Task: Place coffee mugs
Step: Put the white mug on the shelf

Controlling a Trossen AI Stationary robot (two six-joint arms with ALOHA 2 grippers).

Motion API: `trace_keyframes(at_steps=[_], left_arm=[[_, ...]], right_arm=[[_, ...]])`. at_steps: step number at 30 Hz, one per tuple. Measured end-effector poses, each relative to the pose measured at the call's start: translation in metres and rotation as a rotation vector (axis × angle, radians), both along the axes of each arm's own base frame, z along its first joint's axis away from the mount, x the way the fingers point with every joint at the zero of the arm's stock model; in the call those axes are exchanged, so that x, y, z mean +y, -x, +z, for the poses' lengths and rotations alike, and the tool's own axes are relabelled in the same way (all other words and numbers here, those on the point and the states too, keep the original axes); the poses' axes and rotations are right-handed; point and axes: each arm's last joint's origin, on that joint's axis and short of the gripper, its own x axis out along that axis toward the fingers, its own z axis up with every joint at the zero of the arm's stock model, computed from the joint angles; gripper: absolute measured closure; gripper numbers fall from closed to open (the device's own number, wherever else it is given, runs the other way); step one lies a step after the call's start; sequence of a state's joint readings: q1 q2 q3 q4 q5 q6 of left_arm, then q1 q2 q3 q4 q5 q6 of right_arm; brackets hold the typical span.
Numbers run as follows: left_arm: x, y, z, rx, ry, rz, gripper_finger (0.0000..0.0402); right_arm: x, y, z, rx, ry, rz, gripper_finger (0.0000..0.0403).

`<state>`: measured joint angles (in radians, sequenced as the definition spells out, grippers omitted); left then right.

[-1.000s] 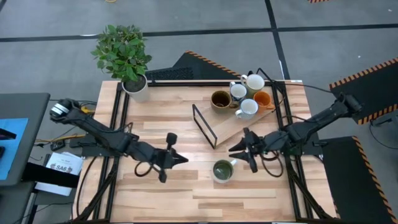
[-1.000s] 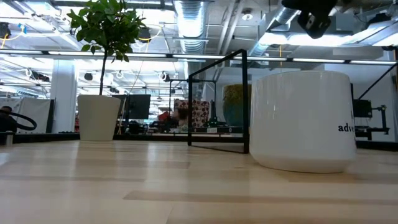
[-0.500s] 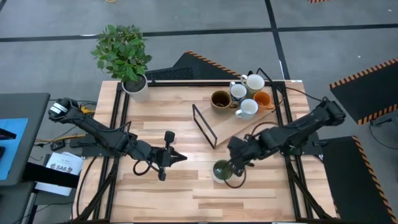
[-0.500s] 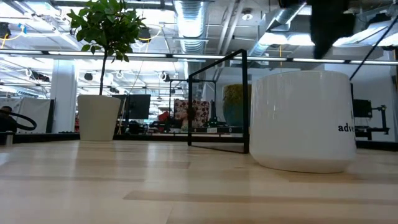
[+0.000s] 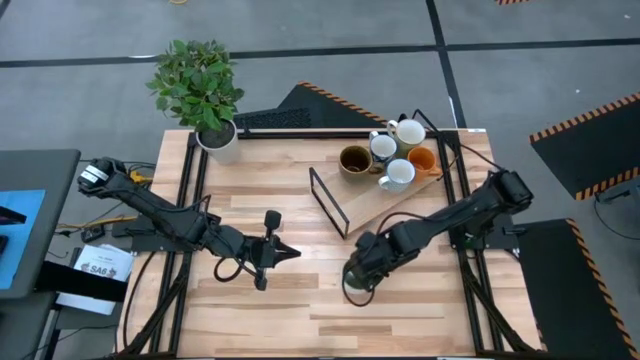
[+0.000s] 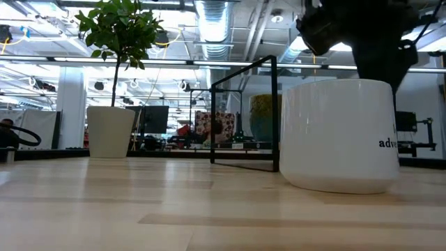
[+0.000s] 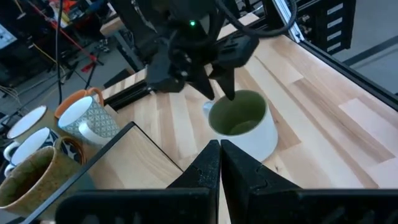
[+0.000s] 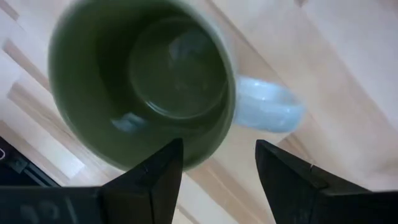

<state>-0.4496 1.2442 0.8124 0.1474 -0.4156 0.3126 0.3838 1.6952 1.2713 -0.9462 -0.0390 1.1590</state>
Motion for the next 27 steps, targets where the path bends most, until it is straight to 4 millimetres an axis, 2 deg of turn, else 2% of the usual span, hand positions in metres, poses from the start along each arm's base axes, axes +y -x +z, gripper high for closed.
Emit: trace_keyframes(at_steps=[11,16,19,25,27], left_arm=[[0.000,0.000,0.000,0.005,-0.001,0.000,0.0402],[0.000,0.000,-0.001,0.010,-0.003,0.000,0.0402],[0.000,0.000,-0.002,0.017,-0.008,0.000,0.0401],[0.000,0.000,-0.002,0.022,-0.013,-0.001,0.0402],[0.000,0.000,-0.002,0.021,-0.013,-0.001,0.0401]], right_arm=[[0.009,-0.006,-0.010,-0.003,-0.031,-0.034,0.0175],[0.011,-0.015,-0.027,0.031,-0.022,-0.043,0.0188],[0.009,-0.015,-0.033,0.064,-0.015,-0.018,0.0226],[0.007,-0.010,-0.033,0.101,0.004,0.058,0.0364],[0.005,-0.006,-0.028,0.101,0.017,0.084,0.0360]])
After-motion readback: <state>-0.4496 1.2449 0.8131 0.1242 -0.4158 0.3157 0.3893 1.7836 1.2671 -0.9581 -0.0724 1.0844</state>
